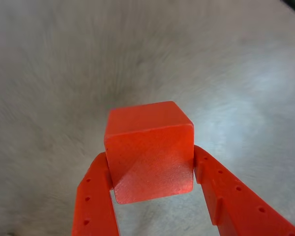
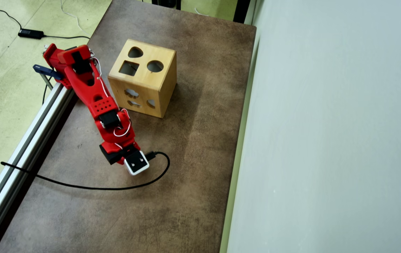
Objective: Pick and place the red cube on the square hole
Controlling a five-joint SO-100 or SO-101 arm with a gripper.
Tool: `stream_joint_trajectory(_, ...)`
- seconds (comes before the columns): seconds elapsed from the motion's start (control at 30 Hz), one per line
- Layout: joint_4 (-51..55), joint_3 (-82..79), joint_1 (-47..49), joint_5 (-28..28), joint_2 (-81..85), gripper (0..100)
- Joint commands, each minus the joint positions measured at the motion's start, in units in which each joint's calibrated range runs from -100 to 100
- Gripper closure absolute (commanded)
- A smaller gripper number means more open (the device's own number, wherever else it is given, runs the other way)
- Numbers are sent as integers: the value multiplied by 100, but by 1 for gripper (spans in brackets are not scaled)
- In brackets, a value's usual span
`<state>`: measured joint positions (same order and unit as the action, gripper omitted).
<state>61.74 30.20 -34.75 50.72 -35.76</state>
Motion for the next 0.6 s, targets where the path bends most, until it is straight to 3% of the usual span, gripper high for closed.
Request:
stream_joint_trajectory(0.0,22,83,-2,-405,1220,99)
stream_joint_trajectory(0.33,167,83,-2,-1958,2944,99)
stream_joint_trajectory(0.57,2249,92,94,-2803,3954,99)
